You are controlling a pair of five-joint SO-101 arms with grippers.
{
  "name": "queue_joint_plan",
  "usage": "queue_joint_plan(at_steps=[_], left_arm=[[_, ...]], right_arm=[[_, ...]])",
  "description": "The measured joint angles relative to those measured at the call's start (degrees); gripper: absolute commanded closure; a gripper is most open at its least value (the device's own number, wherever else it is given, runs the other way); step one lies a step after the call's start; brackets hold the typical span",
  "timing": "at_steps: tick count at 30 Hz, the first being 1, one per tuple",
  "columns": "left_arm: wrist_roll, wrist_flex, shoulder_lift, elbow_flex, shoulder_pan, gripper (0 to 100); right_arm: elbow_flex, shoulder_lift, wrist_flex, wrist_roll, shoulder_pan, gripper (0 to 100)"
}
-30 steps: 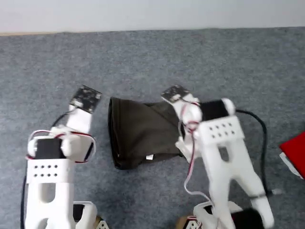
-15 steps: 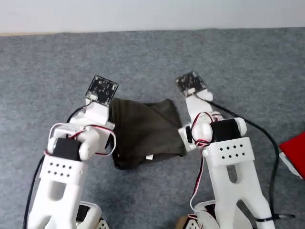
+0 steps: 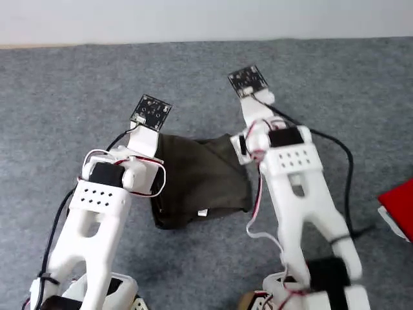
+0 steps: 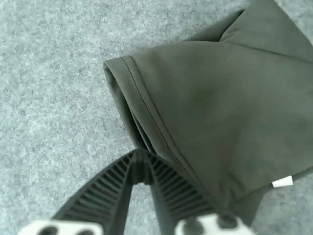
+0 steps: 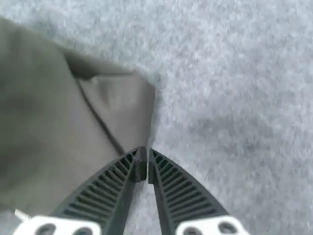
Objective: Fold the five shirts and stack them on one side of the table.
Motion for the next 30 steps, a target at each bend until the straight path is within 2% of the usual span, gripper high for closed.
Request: queue_joint_plan(at_steps=[10, 18, 22, 30], left_arm=[[0.0, -0.6, 0.0, 0.0, -1.0, 100], [0.0, -4.4, 0.0, 0.0, -10.5, 100], [0.0, -4.8, 0.0, 0.0, -12.5, 100], [0.0, -4.9, 0.0, 0.0, -13.3, 100]], right_arm=[[-21.5, 24.1, 0.3, 0.0, -3.3, 97.4], [-32.1, 37.0, 2.7, 0.0, -3.3, 97.4], [-34.0, 41.3, 3.3, 0.0, -3.3, 97.4], [-38.8, 46.7, 3.3, 1.7, 3.1, 97.4]])
